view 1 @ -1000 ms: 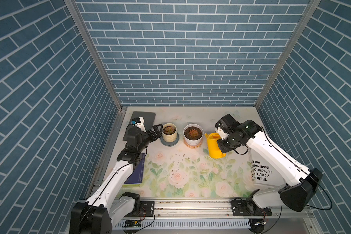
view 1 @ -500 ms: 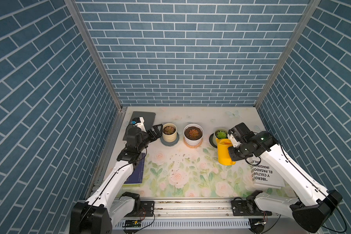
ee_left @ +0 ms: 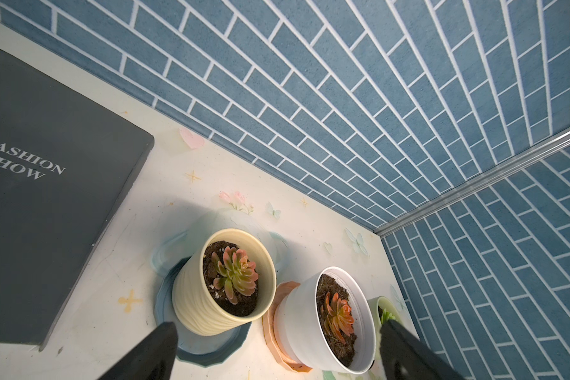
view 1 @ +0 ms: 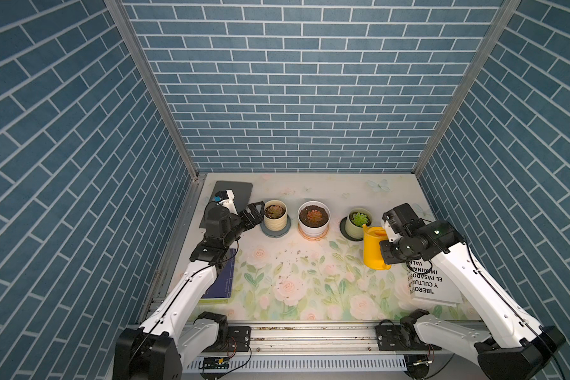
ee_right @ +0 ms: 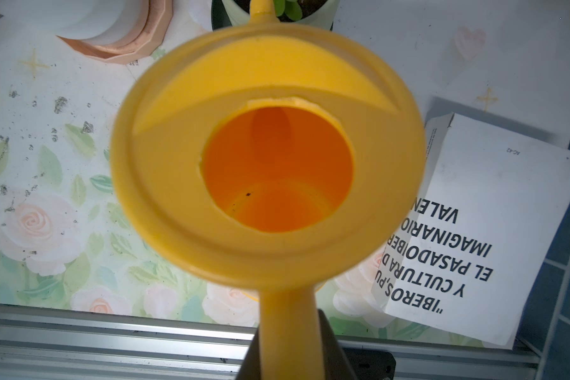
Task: Water the succulent around the soil edge
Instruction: Place the watering can at the center of the board.
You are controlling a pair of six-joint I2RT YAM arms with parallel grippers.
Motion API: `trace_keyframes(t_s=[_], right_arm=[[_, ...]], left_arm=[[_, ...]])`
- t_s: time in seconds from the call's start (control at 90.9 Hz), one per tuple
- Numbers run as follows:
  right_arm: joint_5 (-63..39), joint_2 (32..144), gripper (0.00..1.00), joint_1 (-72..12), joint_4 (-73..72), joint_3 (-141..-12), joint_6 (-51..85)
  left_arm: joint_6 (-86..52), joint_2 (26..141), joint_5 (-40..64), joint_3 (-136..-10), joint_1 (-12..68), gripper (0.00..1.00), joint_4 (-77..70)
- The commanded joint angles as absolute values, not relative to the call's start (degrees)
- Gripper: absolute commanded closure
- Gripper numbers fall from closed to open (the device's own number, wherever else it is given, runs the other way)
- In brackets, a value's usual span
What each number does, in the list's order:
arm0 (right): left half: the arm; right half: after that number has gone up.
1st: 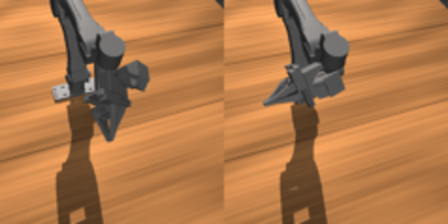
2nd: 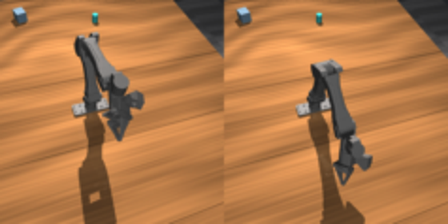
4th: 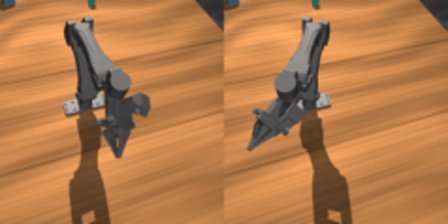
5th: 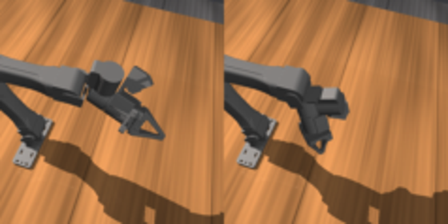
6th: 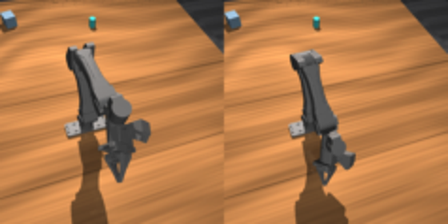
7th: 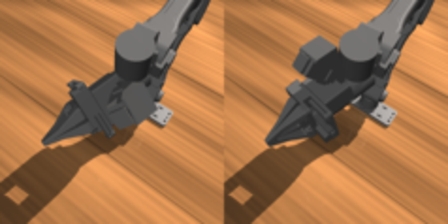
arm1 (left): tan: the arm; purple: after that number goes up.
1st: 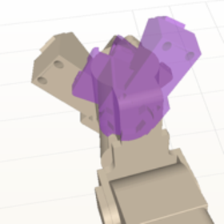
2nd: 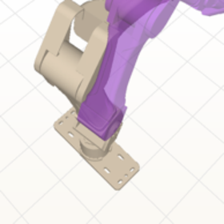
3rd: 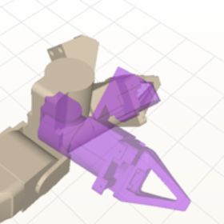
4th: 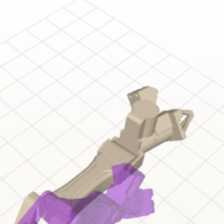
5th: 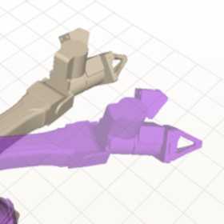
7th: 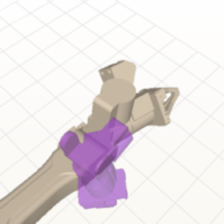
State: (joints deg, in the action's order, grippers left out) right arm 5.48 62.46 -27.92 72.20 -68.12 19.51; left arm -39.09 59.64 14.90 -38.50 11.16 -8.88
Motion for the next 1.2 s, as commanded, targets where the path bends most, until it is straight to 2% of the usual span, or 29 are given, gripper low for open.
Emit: trace_keyframes(t_s=[0.0, 0.297, 0.649, 0.858, 1.001, 1.188], right_arm=[[5.4, 60.9, 1.0, -27.5, 70.8, -67.0, 20.0], [0.4, 58.5, 1.0, -30.6, 55.9, -60.4, 20.1], [14.9, 59.8, 1.0, -52.1, 35.6, -51.6, 24.8], [28.0, 63.7, 1.0, -63.5, 19.2, -44.1, 24.8], [34.6, 66.0, 1.0, -67.8, 9.2, -38.1, 22.6], [32.5, 61.6, 1.0, -69.8, -3.1, -28.6, 19.8]], left_arm=[[-38.9, 59.9, 15.4, -38.0, 11.3, 0.0, -9.8], [-37.9, 59.8, 14.3, -38.7, 11.2, 0.0, -8.8], [-36.6, 58.1, 12.7, -38.7, 11.3, 0.0, -9.0], [-35.4, 57.5, 11.5, -39.2, 11.3, 0.0, -8.2], [-35.2, 57.2, 11.0, -38.8, 11.3, 0.0, -8.7], [-35.0, 57.2, 10.6, -38.9, 11.2, 0.0, -8.5]])
